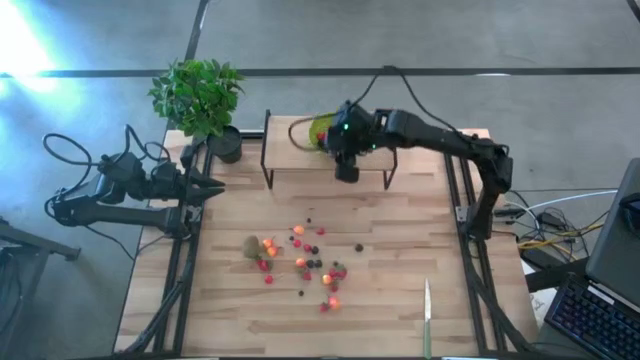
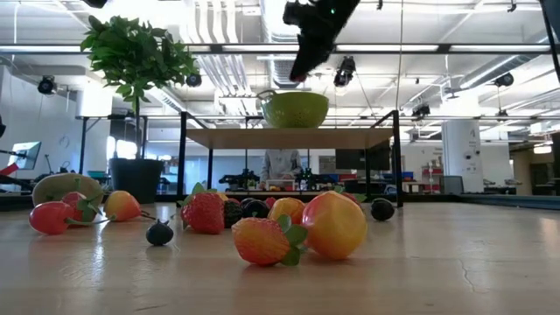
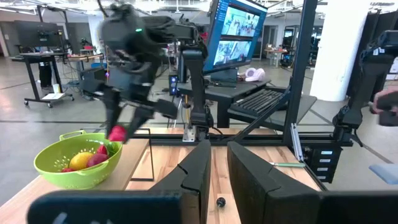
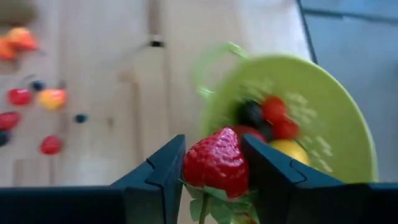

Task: Pick & Place Fruit
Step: Put the red strawberry into the green strainer bowl on the shelf, then put the black cherry into the green strainer bowl on the shelf

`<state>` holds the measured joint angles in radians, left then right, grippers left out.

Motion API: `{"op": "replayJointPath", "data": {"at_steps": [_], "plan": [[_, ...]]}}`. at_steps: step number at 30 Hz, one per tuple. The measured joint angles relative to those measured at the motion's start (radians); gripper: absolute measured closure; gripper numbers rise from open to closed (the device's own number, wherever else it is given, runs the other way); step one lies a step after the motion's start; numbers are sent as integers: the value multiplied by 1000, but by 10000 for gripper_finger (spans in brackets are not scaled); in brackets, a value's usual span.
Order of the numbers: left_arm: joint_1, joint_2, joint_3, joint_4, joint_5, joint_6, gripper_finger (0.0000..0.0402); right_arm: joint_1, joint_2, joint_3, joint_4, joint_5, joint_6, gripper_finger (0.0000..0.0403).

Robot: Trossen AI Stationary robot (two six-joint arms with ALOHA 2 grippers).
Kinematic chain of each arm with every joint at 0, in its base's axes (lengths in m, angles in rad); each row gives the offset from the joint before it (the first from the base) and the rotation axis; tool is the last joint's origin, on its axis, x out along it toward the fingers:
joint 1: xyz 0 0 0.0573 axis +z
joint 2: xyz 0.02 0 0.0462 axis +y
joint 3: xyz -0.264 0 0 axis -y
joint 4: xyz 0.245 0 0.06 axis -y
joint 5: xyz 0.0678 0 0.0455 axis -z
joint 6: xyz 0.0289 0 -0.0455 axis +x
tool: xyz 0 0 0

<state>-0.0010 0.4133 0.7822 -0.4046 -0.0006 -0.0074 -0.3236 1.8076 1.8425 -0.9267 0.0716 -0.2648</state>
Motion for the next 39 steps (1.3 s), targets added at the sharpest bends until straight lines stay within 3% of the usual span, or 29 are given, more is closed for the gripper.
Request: {"op": "replayJointPath", "data": {"at_steps": [10, 23, 28, 39], "plan": [[0, 0, 0, 0, 0, 0, 339, -136, 6, -22, 47, -1, 83, 274], [1, 0, 0, 0, 0, 0, 339, -166, 6, -64, 47, 14, 97, 274], [1, 0, 0, 0, 0, 0, 339, -169, 6, -68, 47, 66, 107, 254], [1, 0, 0, 0, 0, 0, 339, -168, 5, -68, 45, 61, 107, 204]]}}
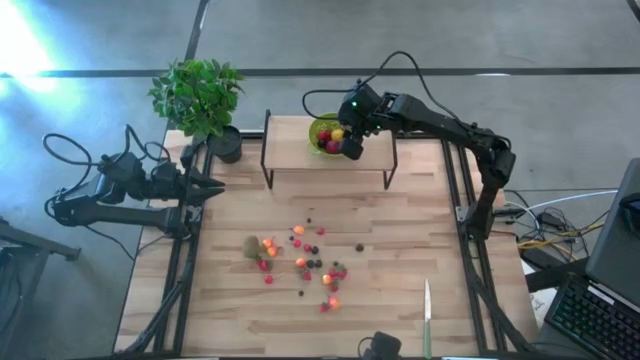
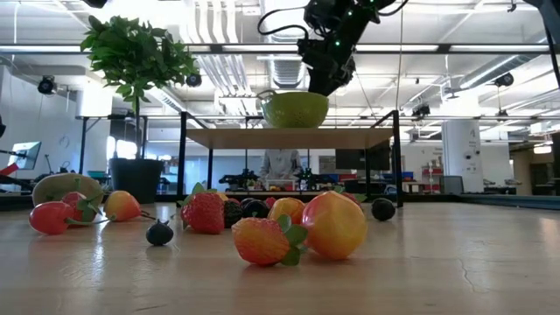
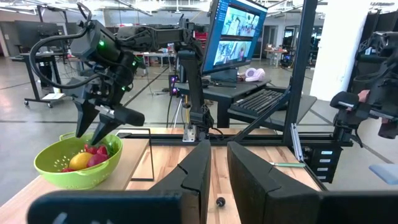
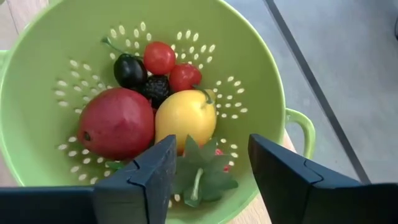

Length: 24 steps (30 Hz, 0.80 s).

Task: Pick & Place Fruit
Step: Put the black cherry into the green strainer bowl on the shelf

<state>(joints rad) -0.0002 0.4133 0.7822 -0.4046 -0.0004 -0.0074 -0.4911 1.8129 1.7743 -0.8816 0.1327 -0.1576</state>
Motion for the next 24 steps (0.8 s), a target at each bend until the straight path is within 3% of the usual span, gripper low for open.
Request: {"op": "replayJointPath", "data": {"at_steps": [9, 18, 24], "plan": [[0, 0, 0, 0, 0, 0, 339, 72, -46, 45, -69, -10, -20, 212], [0, 0, 0, 0, 0, 0, 339, 273, -85, 32, -277, -2, 53, 246], [-1, 0, 0, 0, 0, 0, 339, 417, -83, -42, -288, -2, 73, 264]]}}
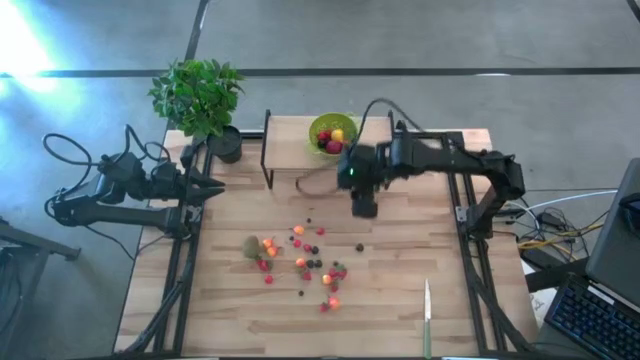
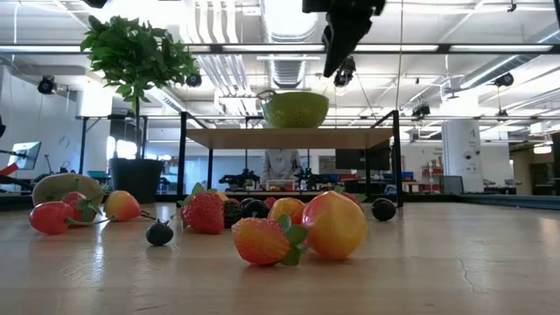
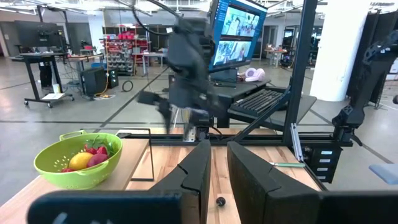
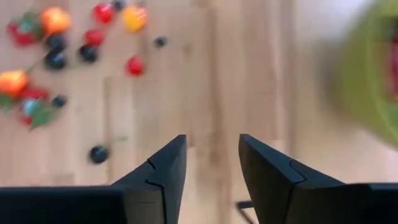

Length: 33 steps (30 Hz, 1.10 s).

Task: Pick & Place Fruit
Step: Put the black cherry into the green strainer bowl on the shelf

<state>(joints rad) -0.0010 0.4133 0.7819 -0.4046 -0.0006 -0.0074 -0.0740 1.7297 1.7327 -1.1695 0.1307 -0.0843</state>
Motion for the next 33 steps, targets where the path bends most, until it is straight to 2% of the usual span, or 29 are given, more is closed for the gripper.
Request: {"op": "replayJointPath", "data": {"at_steps": [5, 10, 17, 22, 33], "plan": [[0, 0, 0, 0, 0, 0, 339, 97, 0, -97, 20, 0, 33, 275], [0, 0, 0, 0, 0, 0, 339, 158, 0, -221, 122, -1, 106, 275], [0, 0, 0, 0, 0, 0, 339, 209, 0, -401, 266, -10, 161, 245], [1, 0, 0, 0, 0, 0, 339, 230, 0, -521, 424, -78, 183, 219], [1, 0, 0, 0, 0, 0, 339, 240, 0, -693, 633, -87, 242, 192]]}}
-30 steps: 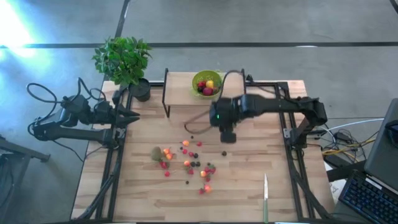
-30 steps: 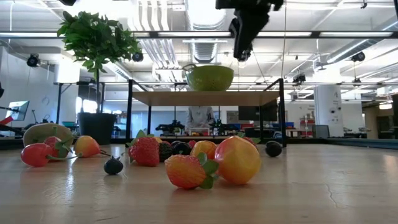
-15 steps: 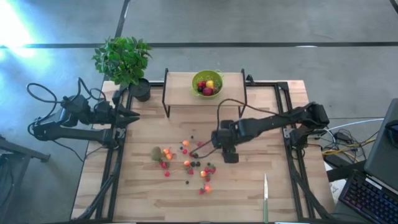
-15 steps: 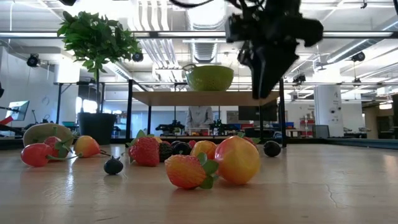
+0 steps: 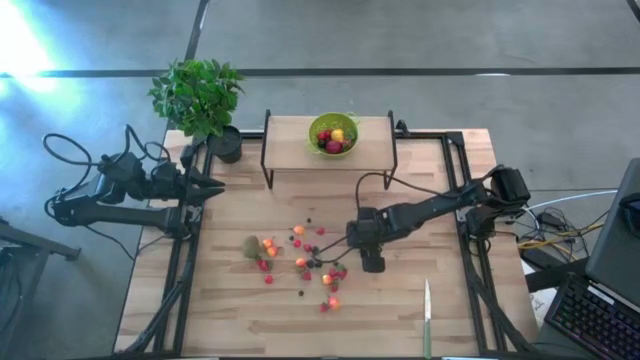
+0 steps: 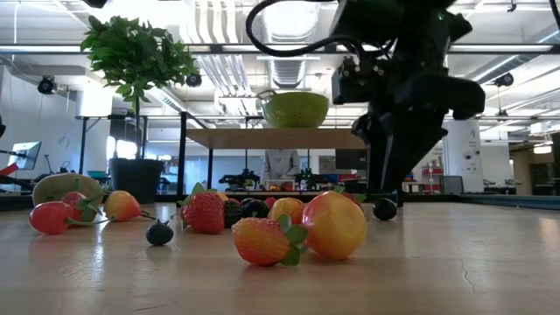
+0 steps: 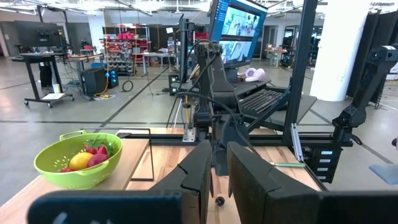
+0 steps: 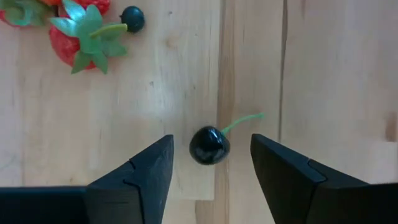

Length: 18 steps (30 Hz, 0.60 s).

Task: Pick & Place Fruit
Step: Put the black cherry into the green strainer bowl on the shelf

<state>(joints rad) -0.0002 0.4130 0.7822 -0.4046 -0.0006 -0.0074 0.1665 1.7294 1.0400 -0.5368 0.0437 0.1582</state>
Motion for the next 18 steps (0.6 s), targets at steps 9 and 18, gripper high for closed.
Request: {"op": "replayJointPath", "data": {"at_steps": [9, 18], "plan": [[0, 0, 0, 0, 0, 0, 339, 0, 0, -104, 160, 0, 27, 199], [0, 0, 0, 0, 0, 0, 339, 0, 0, -161, 244, 6, 53, 191]]}}
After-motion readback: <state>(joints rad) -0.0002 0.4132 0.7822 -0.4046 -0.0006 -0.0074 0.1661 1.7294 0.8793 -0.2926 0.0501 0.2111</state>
